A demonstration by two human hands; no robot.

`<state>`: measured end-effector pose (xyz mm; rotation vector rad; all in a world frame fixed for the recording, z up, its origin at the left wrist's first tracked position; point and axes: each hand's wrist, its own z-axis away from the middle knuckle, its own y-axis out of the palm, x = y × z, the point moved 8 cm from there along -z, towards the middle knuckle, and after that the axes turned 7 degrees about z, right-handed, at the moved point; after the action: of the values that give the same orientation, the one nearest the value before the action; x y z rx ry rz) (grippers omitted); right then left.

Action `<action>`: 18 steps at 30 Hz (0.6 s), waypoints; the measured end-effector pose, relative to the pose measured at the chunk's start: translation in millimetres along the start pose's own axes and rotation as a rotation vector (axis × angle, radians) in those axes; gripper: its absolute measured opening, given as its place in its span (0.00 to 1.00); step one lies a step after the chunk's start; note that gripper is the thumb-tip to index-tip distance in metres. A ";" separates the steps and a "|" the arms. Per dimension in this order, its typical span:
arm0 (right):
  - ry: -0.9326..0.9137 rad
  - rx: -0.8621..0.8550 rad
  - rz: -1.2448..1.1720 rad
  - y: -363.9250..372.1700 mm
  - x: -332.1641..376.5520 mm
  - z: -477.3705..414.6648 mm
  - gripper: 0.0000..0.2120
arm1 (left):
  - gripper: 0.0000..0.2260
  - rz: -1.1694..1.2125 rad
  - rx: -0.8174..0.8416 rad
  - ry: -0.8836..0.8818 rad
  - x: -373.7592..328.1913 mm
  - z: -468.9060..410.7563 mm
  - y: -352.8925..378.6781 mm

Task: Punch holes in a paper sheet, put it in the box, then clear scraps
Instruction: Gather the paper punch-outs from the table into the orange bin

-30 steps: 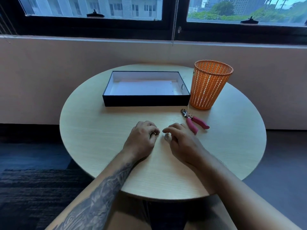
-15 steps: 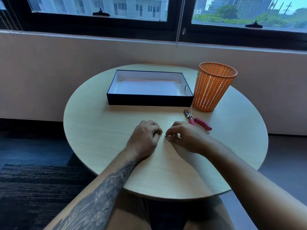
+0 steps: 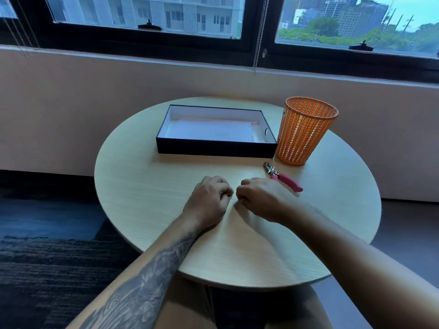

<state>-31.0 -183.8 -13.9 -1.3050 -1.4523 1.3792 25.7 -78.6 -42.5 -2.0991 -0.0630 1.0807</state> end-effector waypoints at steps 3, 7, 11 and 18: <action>0.034 -0.010 -0.046 2.1 -2.7 3.2 0.08 | 0.08 -0.001 0.003 0.002 -0.4 1.2 0.1; 0.161 -0.030 -0.234 -0.1 -21.1 11.9 0.06 | 0.08 0.016 0.002 -0.003 0.1 0.5 1.1; 0.198 -0.080 -0.329 -11.2 -41.9 17.5 0.05 | 0.10 0.106 -0.016 -0.036 3.4 -4.2 -0.2; 0.293 -0.211 -0.477 -63.7 -101.9 11.4 0.03 | 0.08 0.204 -0.042 0.010 -26.4 -68.8 -24.1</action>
<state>-31.5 -279.3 60.0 -1.1297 -1.5976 0.7112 64.6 -112.6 15.3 -2.1840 0.1368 1.1975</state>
